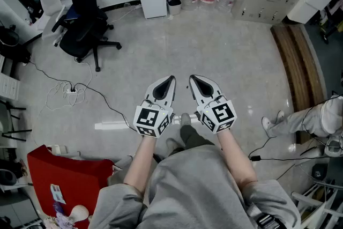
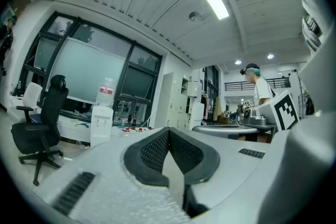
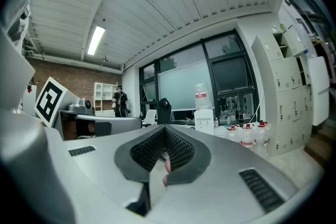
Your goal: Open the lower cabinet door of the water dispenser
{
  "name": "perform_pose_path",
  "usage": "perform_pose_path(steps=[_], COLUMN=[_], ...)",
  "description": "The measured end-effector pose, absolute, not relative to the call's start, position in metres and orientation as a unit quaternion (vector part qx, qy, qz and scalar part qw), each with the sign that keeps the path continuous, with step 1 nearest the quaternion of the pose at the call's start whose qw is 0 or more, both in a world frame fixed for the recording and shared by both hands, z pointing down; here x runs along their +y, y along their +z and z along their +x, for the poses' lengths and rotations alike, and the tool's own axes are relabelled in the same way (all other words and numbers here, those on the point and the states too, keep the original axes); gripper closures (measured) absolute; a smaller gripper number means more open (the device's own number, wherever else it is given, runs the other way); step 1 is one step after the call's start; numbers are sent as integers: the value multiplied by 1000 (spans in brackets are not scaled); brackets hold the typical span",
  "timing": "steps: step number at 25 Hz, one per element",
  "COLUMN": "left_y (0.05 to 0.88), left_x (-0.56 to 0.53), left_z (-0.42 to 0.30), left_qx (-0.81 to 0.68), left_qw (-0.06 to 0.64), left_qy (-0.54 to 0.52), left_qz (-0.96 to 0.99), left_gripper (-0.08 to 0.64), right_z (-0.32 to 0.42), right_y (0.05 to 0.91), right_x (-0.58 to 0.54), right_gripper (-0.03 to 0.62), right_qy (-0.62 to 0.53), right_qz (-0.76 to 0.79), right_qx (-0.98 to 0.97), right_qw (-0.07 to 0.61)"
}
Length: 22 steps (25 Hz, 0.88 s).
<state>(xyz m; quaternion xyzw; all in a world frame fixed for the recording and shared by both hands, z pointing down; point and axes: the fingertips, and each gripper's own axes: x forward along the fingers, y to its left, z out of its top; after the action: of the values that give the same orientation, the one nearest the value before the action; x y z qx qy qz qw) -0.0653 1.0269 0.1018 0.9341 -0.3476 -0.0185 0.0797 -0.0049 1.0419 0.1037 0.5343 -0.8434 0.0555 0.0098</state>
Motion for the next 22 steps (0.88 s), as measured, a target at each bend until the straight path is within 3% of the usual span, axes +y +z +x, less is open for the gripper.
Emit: perform_pose_path(steps=[22], left_y=[120], left_x=[881], left_z=[46], left_qx=[-357], left_qw=[91], left_qy=[34], left_qz=[929], left_gripper=[552], right_z=[114], right_y=[129], right_x=[888], right_gripper=[583], right_qy=[97], right_qz=[521], right_qx=[-848], right_qw=[-19])
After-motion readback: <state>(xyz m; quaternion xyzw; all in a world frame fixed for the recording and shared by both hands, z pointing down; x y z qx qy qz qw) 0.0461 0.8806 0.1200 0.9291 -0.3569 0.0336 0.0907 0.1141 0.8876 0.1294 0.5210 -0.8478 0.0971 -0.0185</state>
